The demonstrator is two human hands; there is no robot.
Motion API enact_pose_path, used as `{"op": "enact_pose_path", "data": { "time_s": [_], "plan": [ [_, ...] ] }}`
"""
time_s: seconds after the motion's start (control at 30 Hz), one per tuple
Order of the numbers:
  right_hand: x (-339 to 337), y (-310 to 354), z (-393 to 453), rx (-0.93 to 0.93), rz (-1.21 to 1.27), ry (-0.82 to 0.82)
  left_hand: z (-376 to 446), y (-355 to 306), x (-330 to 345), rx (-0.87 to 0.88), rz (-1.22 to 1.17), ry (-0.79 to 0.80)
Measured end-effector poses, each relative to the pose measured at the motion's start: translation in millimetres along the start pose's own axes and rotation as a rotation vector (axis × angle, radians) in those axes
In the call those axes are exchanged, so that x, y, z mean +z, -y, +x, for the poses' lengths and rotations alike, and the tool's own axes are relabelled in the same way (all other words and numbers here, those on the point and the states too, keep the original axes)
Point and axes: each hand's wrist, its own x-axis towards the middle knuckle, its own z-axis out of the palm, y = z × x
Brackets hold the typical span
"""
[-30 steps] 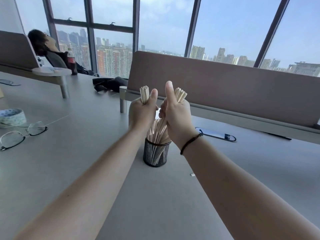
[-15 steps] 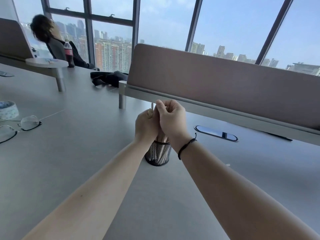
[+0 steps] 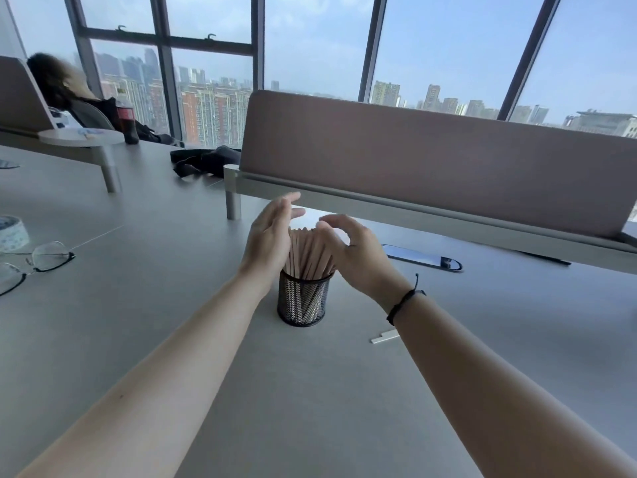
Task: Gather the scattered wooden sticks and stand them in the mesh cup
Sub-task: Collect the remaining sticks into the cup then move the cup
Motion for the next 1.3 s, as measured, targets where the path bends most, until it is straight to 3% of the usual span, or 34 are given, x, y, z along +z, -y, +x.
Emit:
{"op": "enact_pose_path", "data": {
  "time_s": [0.07, 0.17, 0.27, 0.33, 0.5, 0.77, 1.3],
  "plan": [
    [-13, -19, -17, 0.061, 0.075, -0.066, 1, 0, 3, 0.015, 0.069, 0.021],
    [-33, -62, -57, 0.151, -0.177, -0.072, -7, 8, 7, 0.029, 0.151, 0.041],
    [-53, -102, -102, 0.151, -0.497, 0.096, -17, 17, 10, 0.072, 0.138, 0.02],
    [-64, -114, -122, 0.143, -0.557, 0.218, -23, 21, 13, 0.084, 0.144, 0.026],
    [-76, -114, -145, 0.107, -0.606, 0.269, -36, 17, 22, 0.082, 0.201, 0.059],
    [-74, -102, -154, 0.133, -0.448, 0.1, -61, 10, 38, 0.099, 0.201, 0.043],
    [-86, -89, -172, 0.062, -0.447, 0.153, -113, 19, 79, 0.096, 0.093, 0.229]
  ]
}}
